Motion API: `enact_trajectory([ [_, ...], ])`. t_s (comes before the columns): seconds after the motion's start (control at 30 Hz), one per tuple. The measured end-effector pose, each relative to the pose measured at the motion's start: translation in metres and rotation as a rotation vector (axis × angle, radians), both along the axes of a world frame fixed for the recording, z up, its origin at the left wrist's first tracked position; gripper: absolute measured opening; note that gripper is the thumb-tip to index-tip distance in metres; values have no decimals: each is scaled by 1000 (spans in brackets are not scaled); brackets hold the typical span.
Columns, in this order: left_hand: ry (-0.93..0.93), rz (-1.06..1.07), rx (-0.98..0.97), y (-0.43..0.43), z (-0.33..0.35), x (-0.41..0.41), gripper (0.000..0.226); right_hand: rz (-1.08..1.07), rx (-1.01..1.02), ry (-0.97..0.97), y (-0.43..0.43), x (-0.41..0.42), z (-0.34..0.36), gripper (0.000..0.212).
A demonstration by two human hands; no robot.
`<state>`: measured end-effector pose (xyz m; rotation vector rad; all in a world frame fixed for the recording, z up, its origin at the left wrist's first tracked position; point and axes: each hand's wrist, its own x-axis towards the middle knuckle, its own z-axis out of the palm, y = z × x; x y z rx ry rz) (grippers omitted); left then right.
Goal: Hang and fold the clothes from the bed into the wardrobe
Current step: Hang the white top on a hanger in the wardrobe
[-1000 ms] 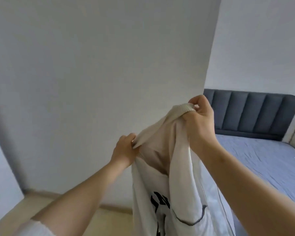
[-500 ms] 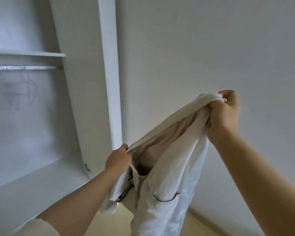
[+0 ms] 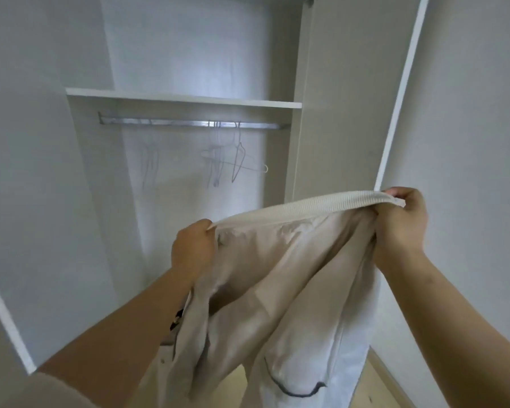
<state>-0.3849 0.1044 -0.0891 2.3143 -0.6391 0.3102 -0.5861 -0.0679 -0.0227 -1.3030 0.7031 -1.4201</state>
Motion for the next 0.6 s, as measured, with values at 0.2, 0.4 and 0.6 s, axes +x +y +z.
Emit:
enact_trajectory([
  [0.2, 614, 153, -461, -21, 27, 91, 33, 298, -36, 227, -30, 136, -53, 24],
  [0.4, 963, 215, -790, 7, 34, 149, 26, 617, -85, 460, -11, 263, -90, 26],
  [0.6, 1140, 257, -1166, 52, 25, 245, 24, 773, -186, 592, 2, 382, -95, 20],
])
